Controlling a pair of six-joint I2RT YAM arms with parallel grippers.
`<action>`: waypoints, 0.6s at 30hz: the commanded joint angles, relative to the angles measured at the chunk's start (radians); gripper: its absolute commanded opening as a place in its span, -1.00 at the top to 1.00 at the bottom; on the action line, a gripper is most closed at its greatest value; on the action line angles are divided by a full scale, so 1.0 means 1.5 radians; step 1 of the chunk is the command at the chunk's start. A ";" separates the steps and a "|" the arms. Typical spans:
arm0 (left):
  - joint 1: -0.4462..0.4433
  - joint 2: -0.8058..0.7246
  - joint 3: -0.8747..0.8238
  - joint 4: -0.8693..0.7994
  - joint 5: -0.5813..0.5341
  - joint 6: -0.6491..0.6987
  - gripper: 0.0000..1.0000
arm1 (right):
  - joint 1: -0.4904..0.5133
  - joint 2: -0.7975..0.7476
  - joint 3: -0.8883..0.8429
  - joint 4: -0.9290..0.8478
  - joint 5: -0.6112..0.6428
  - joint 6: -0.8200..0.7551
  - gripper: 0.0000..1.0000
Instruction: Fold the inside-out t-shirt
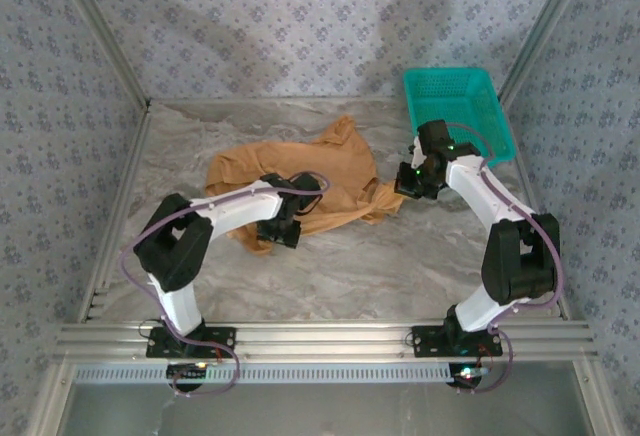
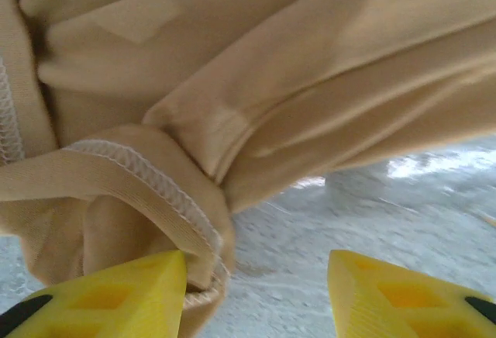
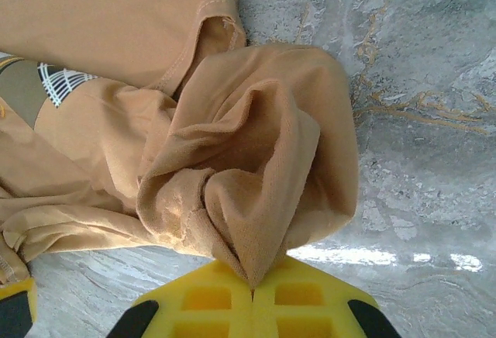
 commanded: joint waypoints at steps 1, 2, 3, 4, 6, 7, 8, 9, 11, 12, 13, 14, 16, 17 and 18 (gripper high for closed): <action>0.015 0.018 -0.008 -0.039 -0.038 -0.010 0.03 | -0.006 0.007 0.017 -0.013 -0.009 -0.013 1.00; 0.017 0.023 -0.007 -0.044 -0.046 -0.009 0.03 | -0.007 0.007 0.017 -0.011 -0.010 -0.013 1.00; 0.018 0.026 -0.005 -0.050 -0.053 -0.009 0.04 | -0.007 0.007 0.016 -0.010 -0.010 -0.014 1.00; 0.020 0.028 -0.004 -0.057 -0.060 -0.008 0.06 | -0.008 0.007 0.015 -0.009 -0.011 -0.014 1.00; 0.024 0.023 -0.002 -0.070 -0.074 -0.008 0.14 | -0.010 0.007 0.013 -0.011 -0.010 -0.014 1.00; 0.026 0.020 -0.003 -0.076 -0.080 -0.009 0.18 | -0.012 0.007 0.012 -0.011 -0.010 -0.014 1.00; 0.028 0.014 -0.005 -0.080 -0.085 -0.009 0.23 | -0.014 0.007 0.011 -0.011 -0.011 -0.014 1.00; 0.032 0.007 -0.009 -0.083 -0.087 -0.008 0.27 | -0.017 0.007 0.009 -0.011 -0.012 -0.015 1.00; 0.039 -0.006 -0.019 -0.084 -0.088 -0.008 0.36 | -0.023 0.007 0.006 -0.009 -0.015 -0.015 1.00; 0.042 -0.014 -0.024 -0.086 -0.087 -0.008 0.41 | -0.025 0.007 0.005 -0.008 -0.016 -0.015 1.00; 0.044 -0.019 -0.027 -0.087 -0.088 -0.008 0.45 | -0.026 0.007 0.005 -0.007 -0.017 -0.015 1.00; 0.044 -0.025 -0.030 -0.088 -0.089 -0.007 0.49 | -0.027 0.007 0.005 -0.005 -0.018 -0.016 1.00; 0.046 -0.031 -0.034 -0.090 -0.091 -0.007 0.58 | -0.029 0.008 0.007 -0.004 -0.019 -0.017 1.00; 0.046 -0.033 -0.035 -0.092 -0.094 -0.007 0.64 | -0.029 0.008 0.007 -0.003 -0.019 -0.017 1.00; 0.047 -0.034 -0.037 -0.094 -0.095 -0.006 0.69 | -0.029 0.008 0.008 -0.003 -0.019 -0.017 1.00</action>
